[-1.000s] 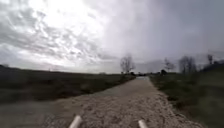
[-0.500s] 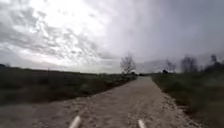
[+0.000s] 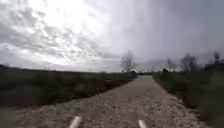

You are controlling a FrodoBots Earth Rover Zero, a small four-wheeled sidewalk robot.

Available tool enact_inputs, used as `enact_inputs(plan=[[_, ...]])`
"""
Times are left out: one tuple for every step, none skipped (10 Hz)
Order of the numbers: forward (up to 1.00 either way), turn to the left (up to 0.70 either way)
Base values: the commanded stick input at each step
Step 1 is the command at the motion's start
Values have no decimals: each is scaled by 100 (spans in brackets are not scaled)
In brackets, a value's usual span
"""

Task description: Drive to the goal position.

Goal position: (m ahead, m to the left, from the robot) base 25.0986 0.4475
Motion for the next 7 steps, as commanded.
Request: enact_inputs(plan=[[50,-17],[50,0],[50,0],[50,0],[50,0],[50,0],[50,0]])
